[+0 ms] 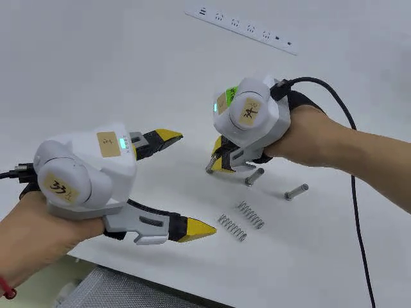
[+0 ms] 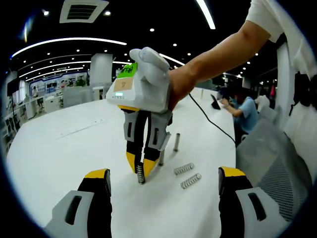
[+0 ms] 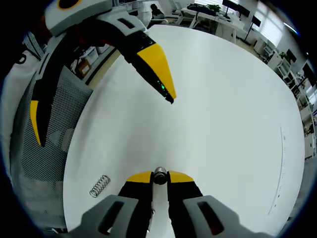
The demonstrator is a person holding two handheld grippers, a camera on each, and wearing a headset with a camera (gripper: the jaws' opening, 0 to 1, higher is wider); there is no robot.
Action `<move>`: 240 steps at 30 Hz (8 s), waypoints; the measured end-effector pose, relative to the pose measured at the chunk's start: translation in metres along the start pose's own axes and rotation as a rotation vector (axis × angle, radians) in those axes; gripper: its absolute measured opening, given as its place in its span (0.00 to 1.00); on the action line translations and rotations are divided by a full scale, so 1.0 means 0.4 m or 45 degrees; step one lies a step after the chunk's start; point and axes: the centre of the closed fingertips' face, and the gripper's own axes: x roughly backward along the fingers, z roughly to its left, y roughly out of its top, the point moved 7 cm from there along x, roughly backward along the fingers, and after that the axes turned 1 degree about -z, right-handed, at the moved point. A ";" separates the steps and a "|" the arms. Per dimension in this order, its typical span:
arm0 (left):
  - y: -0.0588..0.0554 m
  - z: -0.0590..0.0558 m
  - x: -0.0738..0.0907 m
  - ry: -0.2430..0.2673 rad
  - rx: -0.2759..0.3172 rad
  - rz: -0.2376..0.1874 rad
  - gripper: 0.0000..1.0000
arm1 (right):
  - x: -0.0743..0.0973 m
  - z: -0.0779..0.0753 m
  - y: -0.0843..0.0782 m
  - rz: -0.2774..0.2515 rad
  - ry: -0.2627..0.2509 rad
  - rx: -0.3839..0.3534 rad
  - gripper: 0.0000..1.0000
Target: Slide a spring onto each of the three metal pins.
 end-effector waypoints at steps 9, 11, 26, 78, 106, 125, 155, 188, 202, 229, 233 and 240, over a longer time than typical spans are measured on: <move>0.001 -0.001 0.000 -0.004 -0.004 0.004 0.91 | -0.003 0.005 0.003 0.001 0.001 0.006 0.12; 0.000 0.000 0.001 -0.005 -0.007 0.006 0.91 | -0.001 0.006 0.004 -0.004 0.001 0.002 0.13; 0.005 -0.002 0.011 -0.012 -0.045 0.037 0.92 | 0.083 0.011 0.016 -0.147 -0.063 -0.073 0.28; -0.008 -0.069 -0.095 -0.435 -0.518 0.512 0.54 | 0.317 0.344 -0.338 -0.671 -0.350 -0.561 0.91; -0.107 -0.086 -0.233 -0.594 -0.711 0.723 0.16 | 0.316 0.389 -0.386 -0.721 -0.380 -0.652 0.91; -0.118 -0.098 -0.231 -0.590 -0.733 0.748 0.11 | 0.312 0.398 -0.385 -0.721 -0.383 -0.656 0.90; -0.003 -0.133 -0.148 -0.497 -0.433 0.431 0.10 | 0.328 0.395 -0.327 -0.754 -0.361 -0.639 0.86; 0.235 -0.155 -0.126 -0.326 -0.079 -0.102 0.10 | 0.428 0.311 -0.156 -1.425 -0.370 -1.030 0.31; 0.260 -0.155 -0.131 -0.337 -0.036 -0.167 0.10 | 0.443 0.309 -0.151 -1.509 -0.336 -1.086 0.14; 0.237 -0.162 -0.140 -0.350 -0.053 -0.102 0.14 | 0.451 0.319 -0.107 -1.286 -0.378 -0.859 0.11; 0.236 -0.162 -0.141 -0.357 -0.058 -0.096 0.13 | 0.451 0.321 -0.097 -1.253 -0.383 -0.817 0.11; 0.233 -0.165 -0.143 -0.367 -0.062 -0.087 0.11 | 0.449 0.321 -0.090 -1.205 -0.397 -0.756 0.11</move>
